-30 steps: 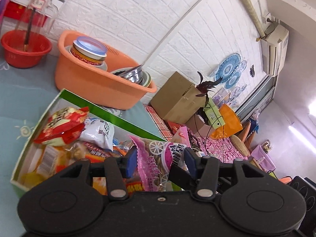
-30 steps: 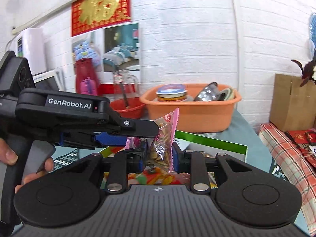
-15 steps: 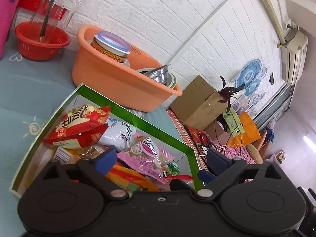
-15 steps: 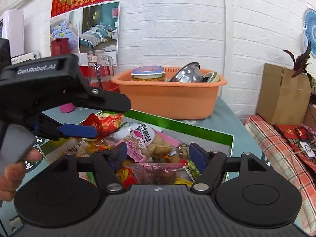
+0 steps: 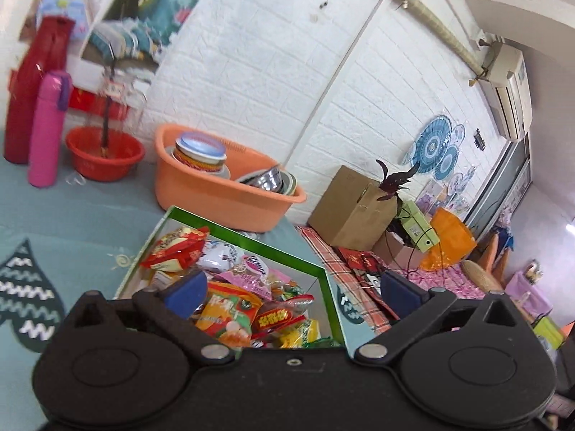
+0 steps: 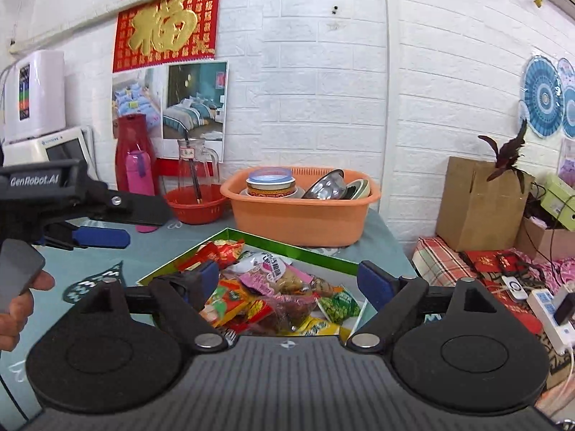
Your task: Organize snacks
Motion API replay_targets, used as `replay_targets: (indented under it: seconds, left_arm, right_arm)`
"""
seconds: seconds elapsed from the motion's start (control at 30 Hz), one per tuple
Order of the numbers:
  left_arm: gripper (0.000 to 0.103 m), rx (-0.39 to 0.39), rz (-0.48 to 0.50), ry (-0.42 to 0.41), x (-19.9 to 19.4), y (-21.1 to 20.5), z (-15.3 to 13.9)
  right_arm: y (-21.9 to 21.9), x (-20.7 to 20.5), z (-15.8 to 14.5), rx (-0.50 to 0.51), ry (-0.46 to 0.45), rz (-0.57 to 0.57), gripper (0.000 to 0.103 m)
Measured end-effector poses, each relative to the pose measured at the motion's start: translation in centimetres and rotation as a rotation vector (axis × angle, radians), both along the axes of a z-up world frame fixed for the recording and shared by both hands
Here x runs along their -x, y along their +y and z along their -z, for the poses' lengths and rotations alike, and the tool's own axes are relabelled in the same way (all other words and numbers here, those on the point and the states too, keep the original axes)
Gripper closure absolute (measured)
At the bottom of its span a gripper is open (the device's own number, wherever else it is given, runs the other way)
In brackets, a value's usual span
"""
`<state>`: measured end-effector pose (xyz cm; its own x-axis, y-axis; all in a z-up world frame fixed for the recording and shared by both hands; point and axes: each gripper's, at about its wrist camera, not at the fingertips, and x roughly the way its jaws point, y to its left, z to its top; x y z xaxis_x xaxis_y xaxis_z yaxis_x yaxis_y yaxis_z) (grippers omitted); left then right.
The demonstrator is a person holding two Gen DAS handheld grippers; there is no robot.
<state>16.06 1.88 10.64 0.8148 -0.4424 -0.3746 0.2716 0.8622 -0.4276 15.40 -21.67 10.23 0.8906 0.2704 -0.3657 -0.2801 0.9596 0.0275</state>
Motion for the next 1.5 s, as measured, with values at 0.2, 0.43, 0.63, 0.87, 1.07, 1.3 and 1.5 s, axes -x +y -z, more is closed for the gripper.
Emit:
replay_targets:
  seconds: [0.2,0.43,0.63,0.87,1.07,1.3,1.5]
  left_arm:
    - [0.0,-0.112,-0.094,-0.019,5.7,-0.5,2.4]
    - [0.0,-0.258,-0.211,0.005,8.9,-2.1,7.1]
    - [0.0,-0.347,-0.243,-0.032,9.9,-3.1,8.5]
    - [0.0,-0.37,-0.265,-0.001,8.9,-2.9,8.8]
    - [0.0,-0.4,-0.262,0.042,7.2,-3.2,9.6]
    - [0.0,-0.416,-0.274,0.063,6.6,-3.4,10.2]
    - [0.0,-0.417,-0.279,0.057,6.8,-3.2,9.9]
  right_arm:
    - [-0.4,4.7,0.8,0.011,0.009,-0.01,0.0]
    - [-0.7,7.3,4.8,0.042,0.051,0.022,0.0]
    - [-0.8,6.8,7.7,0.004,0.128,0.058,0.0]
    - [-0.3,5.7,8.3,0.009,0.123,0.082,0.0]
    - [-0.2,4.7,9.0,0.011,0.146,0.088,0.0]
    - [-0.4,4.0,9.4,0.008,0.158,0.096,0.0]
    - [-0.3,4.0,9.4,0.008,0.159,0.101,0.0]
